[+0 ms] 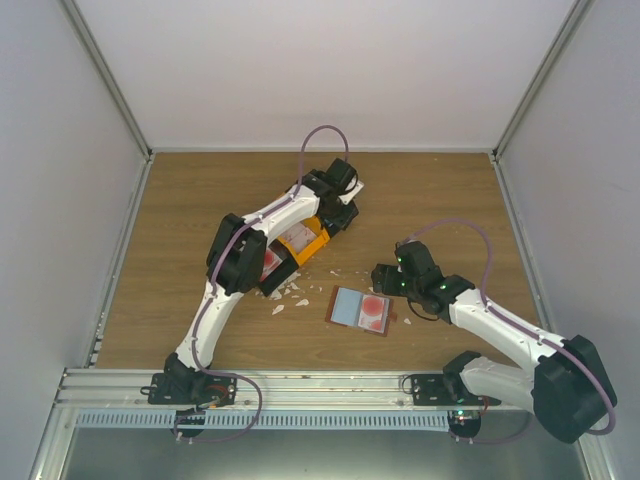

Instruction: Put the credit cards into the card holder

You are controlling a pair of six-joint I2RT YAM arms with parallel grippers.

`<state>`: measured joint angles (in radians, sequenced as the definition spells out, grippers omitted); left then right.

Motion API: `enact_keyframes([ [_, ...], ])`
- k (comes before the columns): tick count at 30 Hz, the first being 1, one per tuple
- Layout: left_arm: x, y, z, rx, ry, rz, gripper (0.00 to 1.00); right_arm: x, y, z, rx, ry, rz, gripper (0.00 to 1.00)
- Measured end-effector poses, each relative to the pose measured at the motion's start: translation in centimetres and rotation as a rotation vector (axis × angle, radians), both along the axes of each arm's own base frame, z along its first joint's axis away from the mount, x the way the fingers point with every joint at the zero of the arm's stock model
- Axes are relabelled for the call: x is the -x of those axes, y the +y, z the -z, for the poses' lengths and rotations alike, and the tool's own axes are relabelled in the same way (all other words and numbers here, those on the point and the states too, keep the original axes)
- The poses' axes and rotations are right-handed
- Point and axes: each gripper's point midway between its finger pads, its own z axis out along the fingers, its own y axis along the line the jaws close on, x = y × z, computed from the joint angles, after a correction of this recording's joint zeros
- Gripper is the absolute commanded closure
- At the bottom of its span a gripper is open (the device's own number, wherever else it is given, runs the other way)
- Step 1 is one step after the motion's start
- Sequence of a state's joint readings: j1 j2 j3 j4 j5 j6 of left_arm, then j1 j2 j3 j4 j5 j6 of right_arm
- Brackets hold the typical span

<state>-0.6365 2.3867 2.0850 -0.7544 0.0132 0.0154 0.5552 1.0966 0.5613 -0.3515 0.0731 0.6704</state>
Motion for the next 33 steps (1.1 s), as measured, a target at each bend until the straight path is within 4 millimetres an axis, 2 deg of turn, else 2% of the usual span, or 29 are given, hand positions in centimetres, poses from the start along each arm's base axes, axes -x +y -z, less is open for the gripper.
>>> enact_keyframes([
  [4, -0.1, 0.0, 0.1, -0.014, -0.007, -0.005, 0.56, 0.0, 0.0, 0.0, 0.0, 0.0, 0.0, 0.18],
  [6, 0.0, 0.1, 0.1, -0.016, -0.005, -0.003, 0.59, 0.0, 0.0, 0.0, 0.0, 0.0, 0.0, 0.18],
  [18, 1.3, -1.0, -0.5, 0.053, 0.045, 0.046, 0.73, 0.0, 0.0, 0.0, 0.0, 0.0, 0.0, 0.18],
  [33, 1.3, -0.9, -0.9, 0.057, 0.042, 0.035, 0.85, 0.0, 0.0, 0.0, 0.0, 0.0, 0.0, 0.18],
])
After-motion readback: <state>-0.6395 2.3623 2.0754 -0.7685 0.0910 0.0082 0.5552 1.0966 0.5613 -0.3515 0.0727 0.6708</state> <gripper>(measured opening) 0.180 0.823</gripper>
